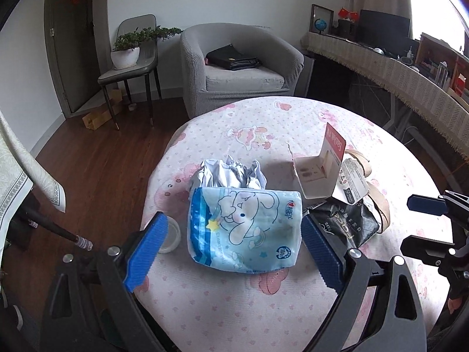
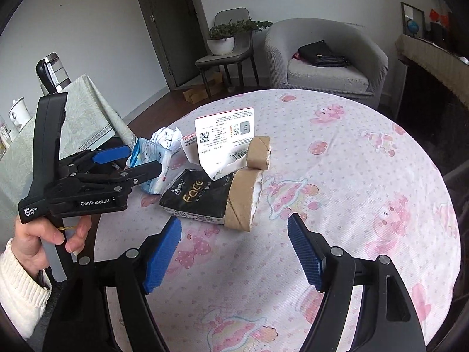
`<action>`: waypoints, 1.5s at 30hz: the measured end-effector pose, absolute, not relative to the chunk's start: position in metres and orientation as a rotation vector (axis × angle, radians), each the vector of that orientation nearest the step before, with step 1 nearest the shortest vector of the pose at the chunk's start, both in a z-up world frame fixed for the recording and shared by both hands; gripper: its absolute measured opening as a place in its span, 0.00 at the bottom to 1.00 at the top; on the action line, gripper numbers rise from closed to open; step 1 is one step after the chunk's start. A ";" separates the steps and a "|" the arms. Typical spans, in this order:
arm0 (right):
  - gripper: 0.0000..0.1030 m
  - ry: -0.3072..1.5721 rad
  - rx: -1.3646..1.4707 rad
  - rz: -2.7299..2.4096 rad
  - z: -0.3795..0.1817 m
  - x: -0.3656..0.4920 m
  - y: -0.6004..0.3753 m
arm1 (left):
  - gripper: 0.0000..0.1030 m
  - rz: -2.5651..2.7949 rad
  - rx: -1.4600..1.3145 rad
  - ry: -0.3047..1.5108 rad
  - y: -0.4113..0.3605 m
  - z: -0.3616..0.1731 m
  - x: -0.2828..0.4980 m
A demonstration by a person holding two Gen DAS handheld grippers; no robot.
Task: Collect trash
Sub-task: 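Grasp the blue tissue packet with the left gripper while the right gripper grasps the brown tape roll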
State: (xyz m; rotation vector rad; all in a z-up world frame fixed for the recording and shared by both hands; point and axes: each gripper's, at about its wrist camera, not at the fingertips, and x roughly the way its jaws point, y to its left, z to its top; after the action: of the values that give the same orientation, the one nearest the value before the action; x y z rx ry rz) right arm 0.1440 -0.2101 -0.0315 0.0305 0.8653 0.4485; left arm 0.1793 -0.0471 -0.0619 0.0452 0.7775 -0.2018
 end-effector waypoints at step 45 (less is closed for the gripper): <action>0.17 0.931 0.166 0.475 -0.046 0.173 -0.205 | 0.72 -0.249 -0.083 0.763 -0.031 -0.039 0.160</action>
State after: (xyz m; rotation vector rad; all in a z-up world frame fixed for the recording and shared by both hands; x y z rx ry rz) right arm 0.1726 -0.2051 -0.0459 0.1662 0.9313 0.4748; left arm 0.1604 -0.0311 -0.0387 -0.0827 0.7628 -0.2491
